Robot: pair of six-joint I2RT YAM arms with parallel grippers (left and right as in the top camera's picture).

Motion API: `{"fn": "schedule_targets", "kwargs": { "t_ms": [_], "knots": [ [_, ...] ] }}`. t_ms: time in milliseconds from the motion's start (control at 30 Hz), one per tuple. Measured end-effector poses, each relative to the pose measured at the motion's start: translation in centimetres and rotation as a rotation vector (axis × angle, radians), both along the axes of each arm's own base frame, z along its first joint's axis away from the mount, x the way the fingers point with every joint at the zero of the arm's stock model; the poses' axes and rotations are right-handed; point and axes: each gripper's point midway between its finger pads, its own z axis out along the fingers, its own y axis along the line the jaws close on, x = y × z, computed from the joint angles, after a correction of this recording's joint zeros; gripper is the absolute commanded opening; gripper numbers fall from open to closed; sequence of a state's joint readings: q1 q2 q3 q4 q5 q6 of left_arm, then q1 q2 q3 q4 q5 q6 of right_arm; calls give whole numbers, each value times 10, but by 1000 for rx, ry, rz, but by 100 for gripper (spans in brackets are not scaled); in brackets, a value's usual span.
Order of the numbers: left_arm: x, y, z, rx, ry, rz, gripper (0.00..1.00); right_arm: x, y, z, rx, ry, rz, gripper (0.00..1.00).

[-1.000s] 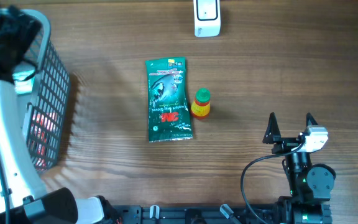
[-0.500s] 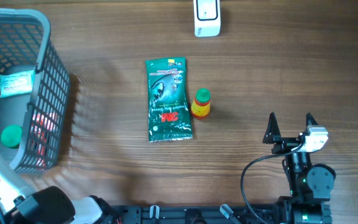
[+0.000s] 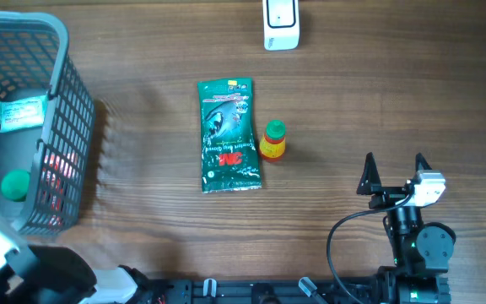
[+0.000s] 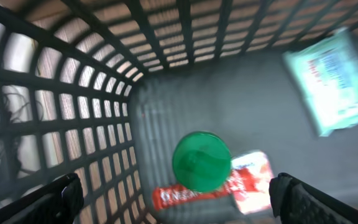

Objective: Scan the item barcode

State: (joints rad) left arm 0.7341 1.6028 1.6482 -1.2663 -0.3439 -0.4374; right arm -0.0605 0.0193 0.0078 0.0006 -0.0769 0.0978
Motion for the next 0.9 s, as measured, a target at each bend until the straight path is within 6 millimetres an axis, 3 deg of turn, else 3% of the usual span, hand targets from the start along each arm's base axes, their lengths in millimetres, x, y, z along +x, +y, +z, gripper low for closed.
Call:
{"fn": "schedule_targets", "kwargs": {
  "t_ms": [167, 300, 500, 700, 900],
  "knots": [
    [-9, -1, -57, -75, 148, -23, 100, 0, 0, 0, -3, 0, 0, 100],
    [-19, -4, -83, -115, 212, -23, 100, 0, 0, 0, -3, 0, 0, 100],
    [-19, 4, -104, -100, 182, -10, 100, 0, 0, 0, -6, 0, 0, 100],
    [9, 8, -113, -103, 46, -58, 100, 0, 0, 0, -6, 0, 0, 100],
    [16, 0, -117, -148, 11, -94, 100, 0, 0, 0, -6, 0, 0, 100]
  ]
}}
